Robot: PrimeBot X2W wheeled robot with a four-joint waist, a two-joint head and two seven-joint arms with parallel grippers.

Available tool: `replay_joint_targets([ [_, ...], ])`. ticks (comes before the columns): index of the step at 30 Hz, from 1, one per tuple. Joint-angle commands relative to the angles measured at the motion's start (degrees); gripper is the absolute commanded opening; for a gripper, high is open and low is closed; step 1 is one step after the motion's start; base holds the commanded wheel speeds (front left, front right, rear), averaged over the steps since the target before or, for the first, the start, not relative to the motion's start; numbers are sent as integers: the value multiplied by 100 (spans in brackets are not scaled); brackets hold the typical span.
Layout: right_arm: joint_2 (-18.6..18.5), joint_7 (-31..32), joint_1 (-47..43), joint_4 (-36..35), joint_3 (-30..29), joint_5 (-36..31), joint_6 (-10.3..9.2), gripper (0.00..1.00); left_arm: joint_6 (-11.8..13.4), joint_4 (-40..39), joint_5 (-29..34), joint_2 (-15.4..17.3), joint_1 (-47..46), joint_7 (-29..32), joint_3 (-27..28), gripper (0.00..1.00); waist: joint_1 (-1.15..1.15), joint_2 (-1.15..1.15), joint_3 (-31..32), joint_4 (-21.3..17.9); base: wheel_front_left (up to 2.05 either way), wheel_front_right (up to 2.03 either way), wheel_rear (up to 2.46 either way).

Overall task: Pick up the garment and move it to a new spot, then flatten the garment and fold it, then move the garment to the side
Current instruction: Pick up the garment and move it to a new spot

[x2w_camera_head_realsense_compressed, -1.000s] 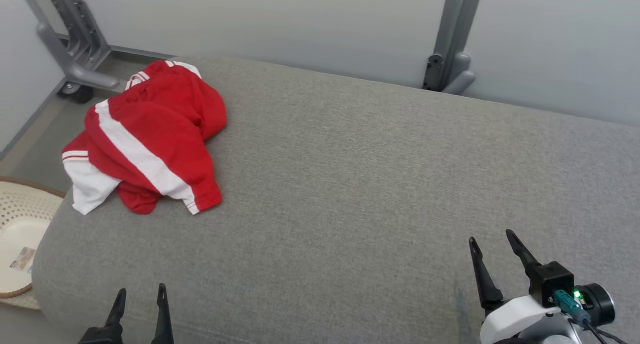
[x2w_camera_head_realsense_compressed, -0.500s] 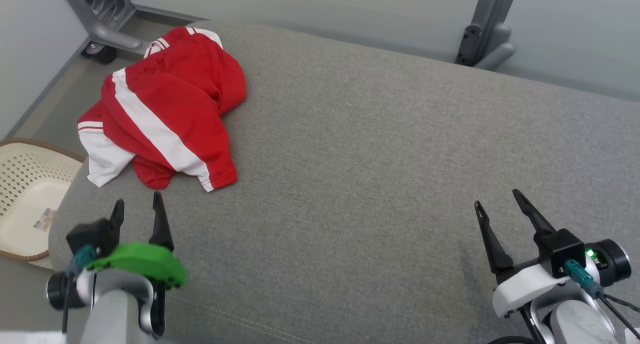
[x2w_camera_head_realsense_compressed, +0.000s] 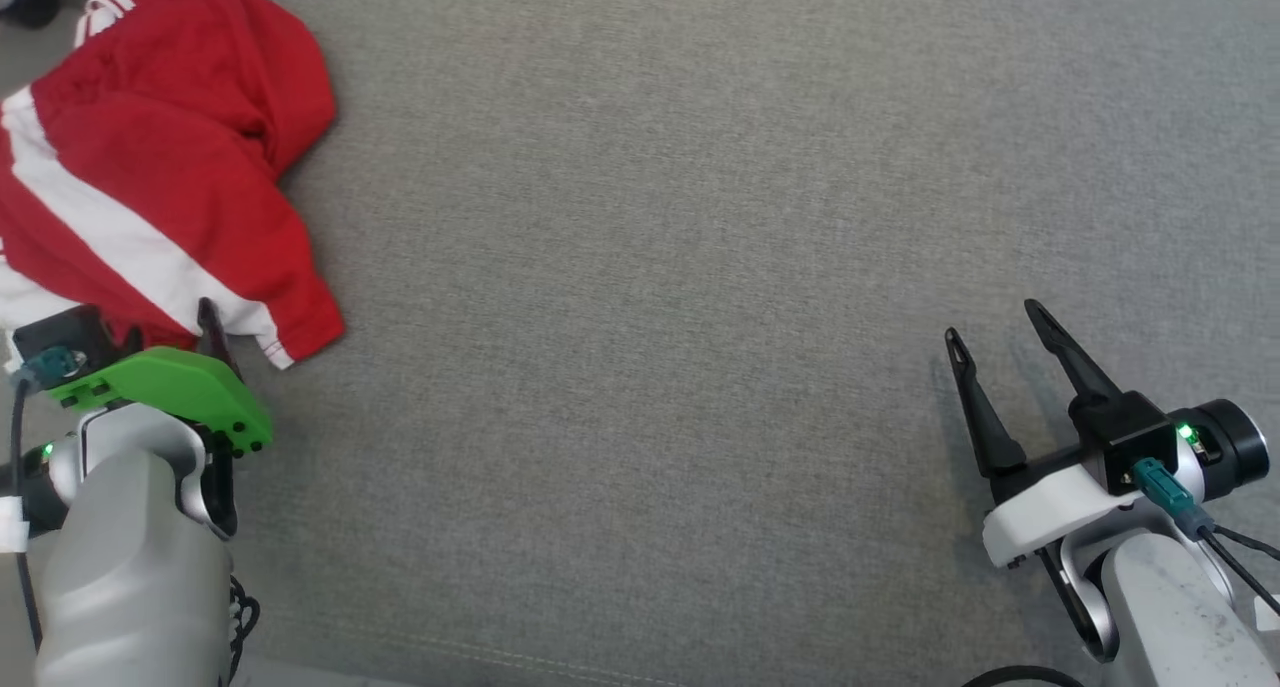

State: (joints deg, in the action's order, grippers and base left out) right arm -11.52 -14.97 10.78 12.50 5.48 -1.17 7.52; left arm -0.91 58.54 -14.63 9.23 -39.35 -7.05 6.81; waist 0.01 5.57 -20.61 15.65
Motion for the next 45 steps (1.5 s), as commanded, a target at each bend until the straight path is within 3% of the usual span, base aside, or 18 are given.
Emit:
replay_joint_targets([
  [1, -17, -9, 72, -26, -18, -4, -6, 100, -44, 204, -143, 60, -218, -97, 99, 100, -1, 1, -458, -520, 0, 0, 0],
  [4, -13, -9, 56, -47, -89, -7, -6, 100, -115, 476, -214, 177, -380, -277, 150, 100, -1, 1, -497, -560, 0, 0, 0],
  [6, 11, -9, 16, -39, -133, -2, -6, 100, -158, 628, -236, 212, -468, -378, 163, 45, -1, 1, -506, -560, 0, 0, 0],
  [7, 29, -9, -3, -26, -146, 2, -6, 100, -178, 690, -234, 219, -500, -427, 143, 13, -1, 1, -501, -556, 0, 0, 0],
  [8, 53, -9, -17, -12, -154, 5, -6, 100, -202, 757, -223, 226, -525, -463, 126, 0, -1, 1, -491, -549, 0, 0, 0],
  [19, 195, -9, -3, 109, -77, 53, -6, 100, -324, 789, -57, 229, -602, -787, -112, 0, -1, 1, -118, -437, 0, 0, 0],
  [30, 483, -9, -465, 260, -111, 195, -6, 100, -571, -706, 285, -205, -277, -810, -786, 0, -1, 1, 798, -634, 0, 0, 0],
  [36, 606, -9, -632, 250, -114, 219, -6, 100, -656, -2092, 58, -525, 187, -499, -1614, 0, -1, 1, 1040, -1056, 0, 0, 0],
  [45, 717, -9, -609, 203, -158, 268, -6, 100, -650, -4999, -1022, -617, 1337, 536, -3555, 0, -1, 1, 1029, -2035, 0, 0, 0],
])
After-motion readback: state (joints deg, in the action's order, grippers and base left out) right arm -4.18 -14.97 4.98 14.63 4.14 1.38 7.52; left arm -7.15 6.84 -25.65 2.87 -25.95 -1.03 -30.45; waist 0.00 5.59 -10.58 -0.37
